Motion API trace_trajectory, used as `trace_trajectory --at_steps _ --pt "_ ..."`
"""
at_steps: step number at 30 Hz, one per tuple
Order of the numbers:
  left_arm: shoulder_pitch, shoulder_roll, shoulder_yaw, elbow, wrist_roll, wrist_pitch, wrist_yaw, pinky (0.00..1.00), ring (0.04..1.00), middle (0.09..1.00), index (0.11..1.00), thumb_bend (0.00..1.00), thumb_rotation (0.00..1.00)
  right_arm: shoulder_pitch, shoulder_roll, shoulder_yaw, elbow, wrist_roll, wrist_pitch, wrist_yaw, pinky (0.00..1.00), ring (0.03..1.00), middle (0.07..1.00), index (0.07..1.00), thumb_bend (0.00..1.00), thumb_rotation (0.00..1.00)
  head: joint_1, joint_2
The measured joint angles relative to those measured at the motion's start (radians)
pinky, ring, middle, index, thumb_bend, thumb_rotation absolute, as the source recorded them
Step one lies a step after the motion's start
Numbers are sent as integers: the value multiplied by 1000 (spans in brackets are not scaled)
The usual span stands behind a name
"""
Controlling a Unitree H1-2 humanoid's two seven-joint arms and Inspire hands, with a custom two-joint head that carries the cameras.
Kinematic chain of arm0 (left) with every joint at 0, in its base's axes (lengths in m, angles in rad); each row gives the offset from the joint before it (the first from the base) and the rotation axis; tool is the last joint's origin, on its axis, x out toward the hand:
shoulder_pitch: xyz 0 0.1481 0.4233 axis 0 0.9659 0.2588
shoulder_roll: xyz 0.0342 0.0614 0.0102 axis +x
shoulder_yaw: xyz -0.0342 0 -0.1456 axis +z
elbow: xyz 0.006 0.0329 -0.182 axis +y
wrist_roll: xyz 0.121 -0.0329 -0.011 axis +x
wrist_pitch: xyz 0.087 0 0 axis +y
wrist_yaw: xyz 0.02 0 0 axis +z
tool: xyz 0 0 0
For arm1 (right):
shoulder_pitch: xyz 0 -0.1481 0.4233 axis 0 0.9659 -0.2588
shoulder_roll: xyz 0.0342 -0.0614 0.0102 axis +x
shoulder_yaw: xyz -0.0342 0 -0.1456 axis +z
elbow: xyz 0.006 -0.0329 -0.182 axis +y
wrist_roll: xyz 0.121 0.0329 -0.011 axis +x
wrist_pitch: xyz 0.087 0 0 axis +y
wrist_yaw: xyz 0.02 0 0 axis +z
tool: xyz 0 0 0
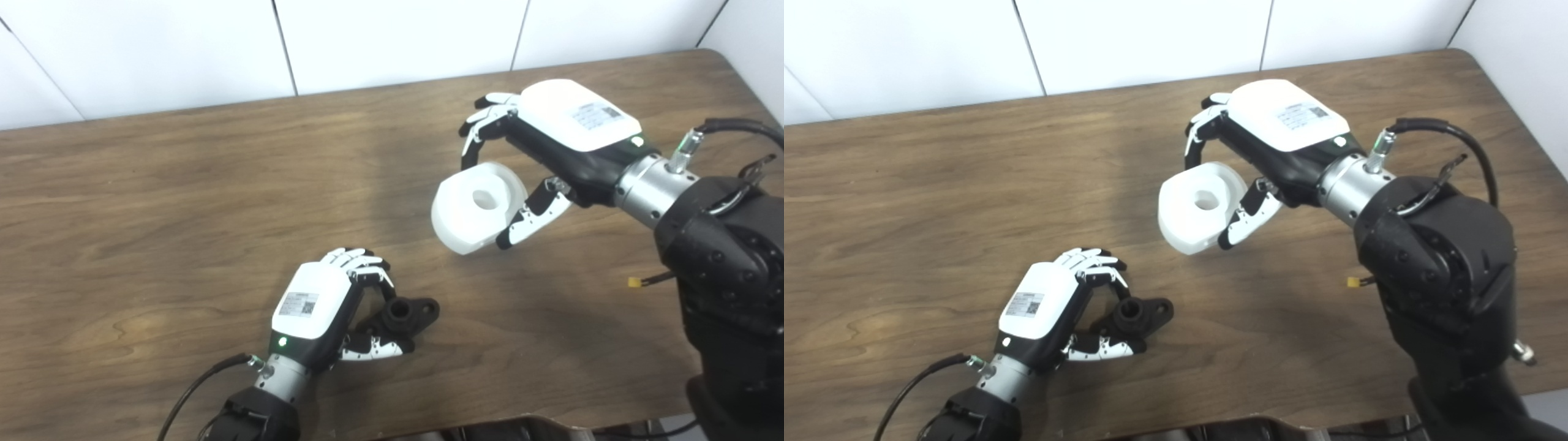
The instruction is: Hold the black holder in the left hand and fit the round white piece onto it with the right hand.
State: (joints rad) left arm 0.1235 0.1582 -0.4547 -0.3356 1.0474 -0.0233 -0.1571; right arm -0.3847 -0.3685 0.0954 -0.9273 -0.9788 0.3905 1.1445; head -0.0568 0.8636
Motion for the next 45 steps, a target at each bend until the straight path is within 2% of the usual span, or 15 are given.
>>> trace_trajectory --at_steps 6,12,22,31,45 --pt "-7 -9 -2 7 6 4 0 857 833 757 487 520 50 38 53 -8 0 7 -73 2 776 904 800 486 516 153 11 9" --pt "-11 -18 -4 10 13 11 -3 862 839 761 487 520 50 76 98 -10 0 33 -134 3 797 897 800 486 517 148 15 18" --pt "-16 -23 -8 10 15 30 -7 862 837 759 487 520 50 129 160 -20 0 39 -203 11 833 898 798 486 518 148 17 31" --pt "-20 -24 -16 9 25 40 -9 857 834 759 487 521 51 154 216 4 0 22 -212 18 839 908 803 487 518 147 17 40" --pt "-20 -26 -18 -1 30 50 -21 856 834 757 487 520 50 179 236 82 0 -46 -211 20 827 920 794 487 514 151 18 46"
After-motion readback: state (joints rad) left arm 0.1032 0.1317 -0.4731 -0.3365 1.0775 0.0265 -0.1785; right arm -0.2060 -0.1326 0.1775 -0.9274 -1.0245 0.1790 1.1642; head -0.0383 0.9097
